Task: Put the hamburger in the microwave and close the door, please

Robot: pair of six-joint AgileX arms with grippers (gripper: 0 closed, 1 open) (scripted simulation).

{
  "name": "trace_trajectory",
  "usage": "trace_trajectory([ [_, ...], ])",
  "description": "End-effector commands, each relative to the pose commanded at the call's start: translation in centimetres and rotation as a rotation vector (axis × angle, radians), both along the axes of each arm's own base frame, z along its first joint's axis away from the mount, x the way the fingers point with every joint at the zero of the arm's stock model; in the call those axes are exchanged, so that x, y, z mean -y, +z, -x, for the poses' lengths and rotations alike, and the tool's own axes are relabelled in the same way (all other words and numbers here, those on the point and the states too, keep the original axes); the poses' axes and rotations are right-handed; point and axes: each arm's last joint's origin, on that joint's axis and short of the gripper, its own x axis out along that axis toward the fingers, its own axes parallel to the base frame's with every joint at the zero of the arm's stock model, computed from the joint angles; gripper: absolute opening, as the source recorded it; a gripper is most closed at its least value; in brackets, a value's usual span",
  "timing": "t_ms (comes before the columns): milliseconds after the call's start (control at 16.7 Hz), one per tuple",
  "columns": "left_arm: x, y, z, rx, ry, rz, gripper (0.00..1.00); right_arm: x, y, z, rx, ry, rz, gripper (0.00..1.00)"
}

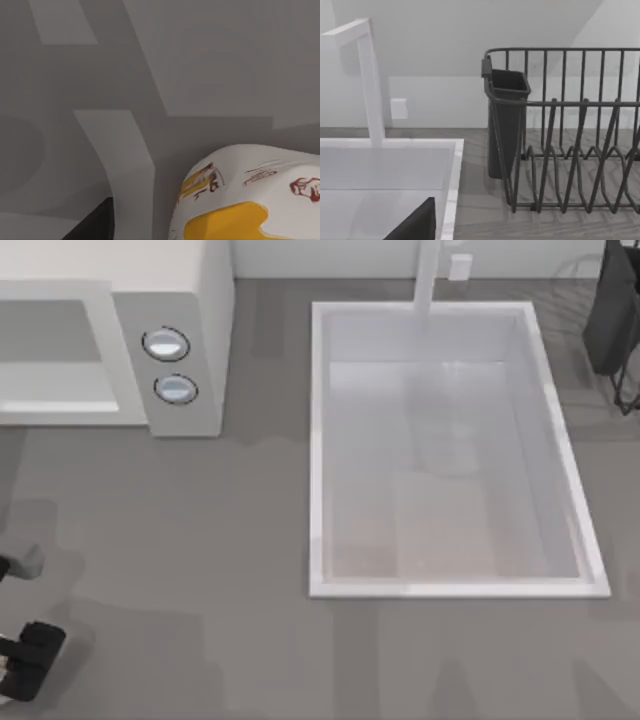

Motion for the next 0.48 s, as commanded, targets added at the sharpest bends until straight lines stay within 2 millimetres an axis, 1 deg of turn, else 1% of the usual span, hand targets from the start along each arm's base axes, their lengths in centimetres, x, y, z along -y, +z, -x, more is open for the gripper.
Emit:
trace_trajectory([
  [180, 0.0, 0.0, 0.0, 0.000, 0.000, 0.000, 0.00, 0.0, 0.0, 0.0, 0.000, 0.000, 0.000, 1.00],
  [240, 0.0, 2.2, -0.2, 0.028, -0.003, 0.011, 0.00, 0.0, 0.0, 0.0, 0.000, 0.000, 0.000, 1.00],
  [360, -0.1, 2.6, -0.3, 0.030, -0.002, 0.011, 0.00, 0.0, 0.0, 0.0, 0.000, 0.000, 0.000, 1.00],
  [480, -0.1, 3.8, -0.7, 0.032, -0.004, 0.011, 0.00, 0.0, 0.0, 0.0, 0.000, 0.000, 0.000, 1.00],
])
